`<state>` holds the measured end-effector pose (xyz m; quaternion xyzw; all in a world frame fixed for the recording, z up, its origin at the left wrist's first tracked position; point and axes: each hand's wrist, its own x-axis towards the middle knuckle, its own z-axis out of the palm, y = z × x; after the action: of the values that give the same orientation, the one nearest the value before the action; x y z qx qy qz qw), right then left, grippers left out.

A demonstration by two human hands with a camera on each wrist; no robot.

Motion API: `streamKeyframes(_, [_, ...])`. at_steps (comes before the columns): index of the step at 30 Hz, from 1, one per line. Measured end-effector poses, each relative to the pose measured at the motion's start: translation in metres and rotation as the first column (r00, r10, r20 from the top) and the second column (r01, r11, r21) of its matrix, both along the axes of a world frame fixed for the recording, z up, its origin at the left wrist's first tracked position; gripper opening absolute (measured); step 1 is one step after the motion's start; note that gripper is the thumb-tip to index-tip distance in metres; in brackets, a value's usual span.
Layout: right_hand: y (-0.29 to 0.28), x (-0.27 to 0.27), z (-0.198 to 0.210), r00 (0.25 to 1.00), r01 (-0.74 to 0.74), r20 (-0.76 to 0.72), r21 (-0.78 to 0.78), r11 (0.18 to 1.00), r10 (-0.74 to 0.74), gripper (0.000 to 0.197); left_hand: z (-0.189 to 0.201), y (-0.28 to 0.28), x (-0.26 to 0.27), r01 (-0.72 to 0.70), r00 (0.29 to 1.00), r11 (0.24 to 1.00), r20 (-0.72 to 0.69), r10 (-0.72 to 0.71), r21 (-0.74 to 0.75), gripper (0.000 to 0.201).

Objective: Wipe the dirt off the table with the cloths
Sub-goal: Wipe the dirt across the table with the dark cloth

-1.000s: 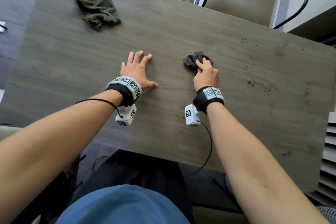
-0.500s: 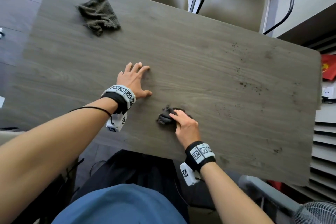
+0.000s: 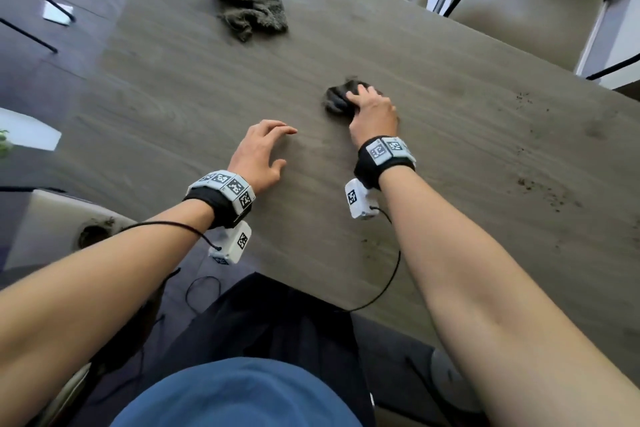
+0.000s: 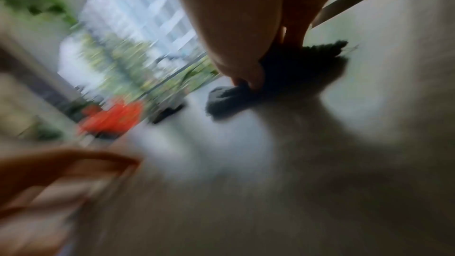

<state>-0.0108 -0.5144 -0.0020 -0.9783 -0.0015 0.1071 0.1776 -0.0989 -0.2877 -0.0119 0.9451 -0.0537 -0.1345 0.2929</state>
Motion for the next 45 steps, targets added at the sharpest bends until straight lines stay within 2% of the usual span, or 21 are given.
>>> streamKeyframes(2, [0.022, -0.025, -0.006, 0.980, -0.198, 0.027, 0.024, 0.980, 0.197, 0.050, -0.004, 0.006, 0.000, -0.009, 1.000, 1.000, 0.020, 0.010, -0.005, 0.063])
streamKeyframes(3, [0.026, -0.042, -0.010, 0.969, -0.246, 0.040, 0.061, 0.967, 0.244, 0.051, -0.005, 0.008, 0.000, -0.013, 1.000, 1.000, 0.023, 0.013, 0.001, 0.063])
streamKeyframes(5, [0.022, -0.082, -0.020, 0.954, -0.297, 0.077, 0.129, 0.946, 0.290, 0.054, -0.004, 0.009, 0.001, -0.016, 1.000, 1.000, 0.021, 0.016, 0.015, 0.064])
streamKeyframes(10, [-0.014, -0.186, -0.023, 0.911, -0.411, 0.125, 0.183, 0.893, 0.394, 0.062, 0.006, 0.003, 0.008, -0.053, 0.998, 0.992, -0.013, 0.055, 0.112, 0.065])
streamKeyframes(14, [-0.038, -0.222, -0.016, 0.887, -0.462, 0.095, 0.186, 0.867, 0.452, 0.067, 0.011, 0.000, 0.010, -0.101, 0.993, 0.978, -0.038, 0.110, 0.185, 0.067])
streamKeyframes(18, [-0.043, -0.189, 0.000, 0.879, -0.476, 0.145, 0.210, 0.854, 0.454, 0.063, 0.012, 0.005, 0.008, -0.183, 0.980, 0.958, -0.033, 0.195, 0.222, 0.073])
streamKeyframes(20, [-0.041, -0.144, 0.003, 0.900, -0.428, 0.195, 0.216, 0.878, 0.391, 0.053, 0.011, 0.008, 0.005, -0.210, 0.974, 0.953, -0.041, 0.224, 0.218, 0.075])
streamKeyframes(22, [-0.035, -0.087, 0.003, 0.939, -0.308, 0.219, 0.193, 0.931, 0.265, 0.045, 0.010, 0.009, -0.001, -0.203, 0.974, 0.956, -0.051, 0.218, 0.213, 0.075])
streamKeyframes(25, [-0.013, -0.008, 0.002, 0.988, -0.141, 0.081, 0.099, 0.985, 0.134, 0.043, 0.010, 0.013, -0.010, -0.192, 0.977, 0.963, -0.057, 0.206, 0.191, 0.071])
streamKeyframes(27, [0.014, 0.018, -0.005, 0.982, -0.186, -0.046, -0.028, 0.982, 0.185, 0.051, 0.011, 0.020, -0.014, -0.191, 0.978, 0.963, -0.049, 0.204, 0.189, 0.066])
streamKeyframes(29, [0.046, 0.020, -0.009, 0.953, -0.297, -0.090, -0.084, 0.951, 0.290, 0.058, 0.010, 0.029, -0.017, -0.221, 0.973, 0.954, -0.014, 0.229, 0.204, 0.058])
streamKeyframes(32, [0.082, -0.008, -0.012, 0.897, -0.440, -0.077, -0.064, 0.896, 0.435, 0.062, 0.008, 0.042, -0.021, -0.288, 0.957, 0.932, 0.033, 0.288, 0.221, 0.051])
streamKeyframes(36, [0.094, -0.074, -0.015, 0.812, -0.582, 0.013, 0.080, 0.809, 0.583, 0.056, 0.006, 0.049, -0.026, -0.301, 0.954, 0.925, 0.073, 0.292, 0.230, 0.051])
streamKeyframes(41, [0.055, -0.165, -0.021, 0.748, -0.659, 0.065, 0.194, 0.727, 0.660, 0.066, 0.006, 0.046, -0.027, -0.262, 0.965, 0.928, 0.046, 0.259, 0.266, 0.056])
streamKeyframes(45, [0.006, -0.214, -0.014, 0.741, -0.656, 0.028, 0.246, 0.713, 0.671, 0.063, 0.010, 0.031, -0.025, -0.226, 0.966, 0.914, -0.046, 0.256, 0.337, 0.077])
